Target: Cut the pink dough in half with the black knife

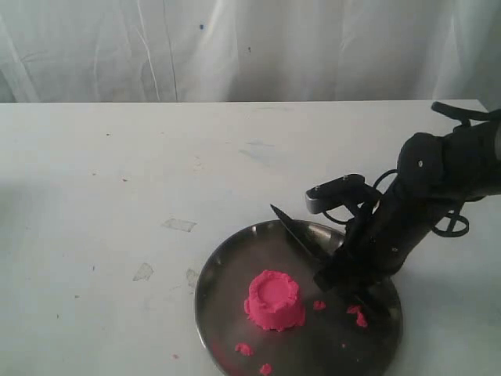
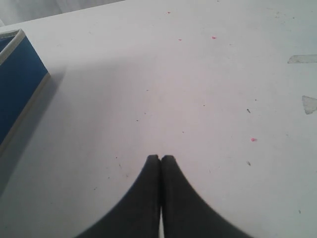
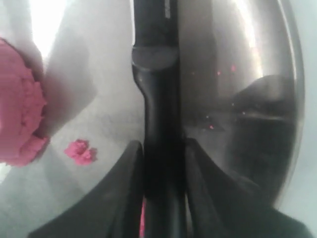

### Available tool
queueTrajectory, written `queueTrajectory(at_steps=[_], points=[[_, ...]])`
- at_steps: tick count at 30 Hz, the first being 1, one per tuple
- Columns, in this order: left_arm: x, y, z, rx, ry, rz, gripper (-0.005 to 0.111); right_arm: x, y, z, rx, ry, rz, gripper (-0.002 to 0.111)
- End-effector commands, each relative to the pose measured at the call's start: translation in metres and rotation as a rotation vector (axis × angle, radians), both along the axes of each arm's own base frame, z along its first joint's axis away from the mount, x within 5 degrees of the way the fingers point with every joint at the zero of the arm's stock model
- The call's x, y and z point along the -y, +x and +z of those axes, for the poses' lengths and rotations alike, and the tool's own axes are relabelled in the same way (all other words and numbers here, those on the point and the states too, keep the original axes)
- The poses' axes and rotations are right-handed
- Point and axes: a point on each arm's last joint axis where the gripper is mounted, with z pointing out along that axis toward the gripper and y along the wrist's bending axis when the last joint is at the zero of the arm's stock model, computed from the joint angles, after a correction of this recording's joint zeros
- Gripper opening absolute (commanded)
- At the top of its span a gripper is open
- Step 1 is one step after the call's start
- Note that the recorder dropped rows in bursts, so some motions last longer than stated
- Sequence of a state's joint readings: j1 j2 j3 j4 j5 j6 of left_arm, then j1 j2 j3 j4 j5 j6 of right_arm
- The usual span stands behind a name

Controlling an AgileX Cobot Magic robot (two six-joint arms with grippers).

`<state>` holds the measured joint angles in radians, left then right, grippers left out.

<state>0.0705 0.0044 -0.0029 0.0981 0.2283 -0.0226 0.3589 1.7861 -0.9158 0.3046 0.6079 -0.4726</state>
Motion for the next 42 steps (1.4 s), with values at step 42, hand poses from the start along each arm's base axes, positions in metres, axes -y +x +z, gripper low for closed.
queueTrajectory(at_steps=[42], points=[[0.0,0.0,-0.001,-0.002,0.0,-0.002,0.0,0.02,-0.071,0.013,-0.34,-0.055,0.003,0.028]])
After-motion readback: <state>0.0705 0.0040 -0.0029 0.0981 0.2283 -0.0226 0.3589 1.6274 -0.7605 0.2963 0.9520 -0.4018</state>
